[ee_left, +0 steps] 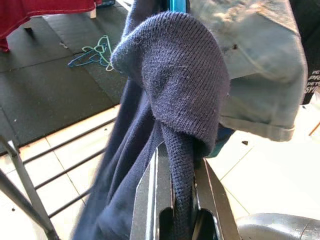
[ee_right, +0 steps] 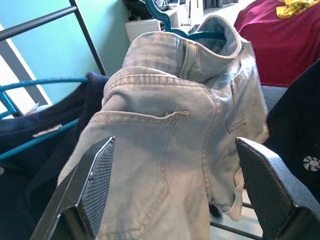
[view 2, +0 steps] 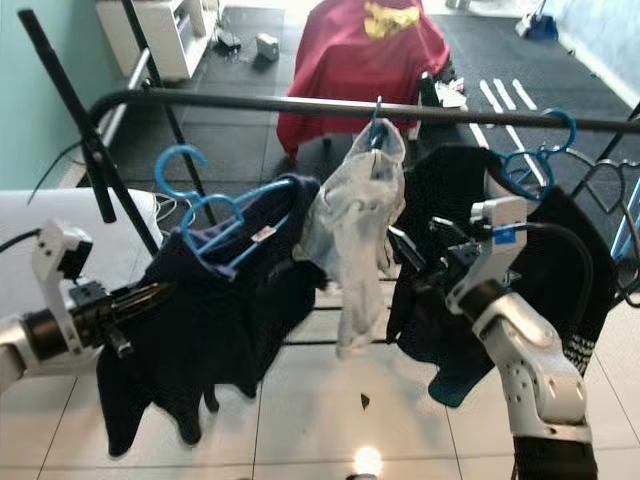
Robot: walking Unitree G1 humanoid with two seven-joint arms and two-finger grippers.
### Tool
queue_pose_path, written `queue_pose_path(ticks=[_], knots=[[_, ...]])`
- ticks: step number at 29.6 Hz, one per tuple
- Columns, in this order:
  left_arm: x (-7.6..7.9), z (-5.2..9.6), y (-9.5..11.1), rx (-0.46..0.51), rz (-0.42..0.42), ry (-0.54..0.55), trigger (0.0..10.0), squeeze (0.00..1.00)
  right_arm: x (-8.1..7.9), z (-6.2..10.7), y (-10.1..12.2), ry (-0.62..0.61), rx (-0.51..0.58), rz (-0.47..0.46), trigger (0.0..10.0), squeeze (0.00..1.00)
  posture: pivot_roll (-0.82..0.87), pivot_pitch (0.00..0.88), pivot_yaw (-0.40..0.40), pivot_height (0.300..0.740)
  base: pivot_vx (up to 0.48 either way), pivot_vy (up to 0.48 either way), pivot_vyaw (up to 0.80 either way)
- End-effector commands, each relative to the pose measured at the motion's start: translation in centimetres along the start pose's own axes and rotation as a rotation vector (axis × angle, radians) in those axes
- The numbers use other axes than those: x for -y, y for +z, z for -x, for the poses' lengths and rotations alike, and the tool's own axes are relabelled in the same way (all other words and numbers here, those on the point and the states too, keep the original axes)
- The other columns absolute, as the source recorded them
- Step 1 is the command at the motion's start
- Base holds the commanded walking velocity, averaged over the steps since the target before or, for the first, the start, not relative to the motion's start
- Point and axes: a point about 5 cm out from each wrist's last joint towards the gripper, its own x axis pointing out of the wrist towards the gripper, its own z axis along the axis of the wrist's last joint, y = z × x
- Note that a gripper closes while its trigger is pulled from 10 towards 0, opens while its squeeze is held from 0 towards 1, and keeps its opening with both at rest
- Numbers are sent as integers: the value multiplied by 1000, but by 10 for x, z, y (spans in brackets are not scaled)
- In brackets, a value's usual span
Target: Hang hanger
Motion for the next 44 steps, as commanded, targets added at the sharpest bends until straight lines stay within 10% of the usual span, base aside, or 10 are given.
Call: queue_pose_path(ticks=[1, 9, 17, 44], knots=[[-4, 9, 11, 27, -26, -11, 10000, 0, 0, 1, -4, 1, -16, -8, 10000, 0, -78, 193, -23, 740, 0, 0, 0], [-15, 28, 14, 13, -42, -7, 10000, 0, 1, 1, -3, 4, -15, -7, 10000, 0, -72, 193, -23, 740, -302, 0, 0], [22, 2, 20, 76, -19, -190, 10000, 0, -11, -3, -1, 86, -17, -21, 10000, 0, -80, 189, -29, 740, -413, 0, 0], [45, -38, 82, 412, -47, -267, 10000, 0, -30, -8, 9, 195, 96, -280, 10000, 0, -77, 174, -31, 740, -252, 0, 0]])
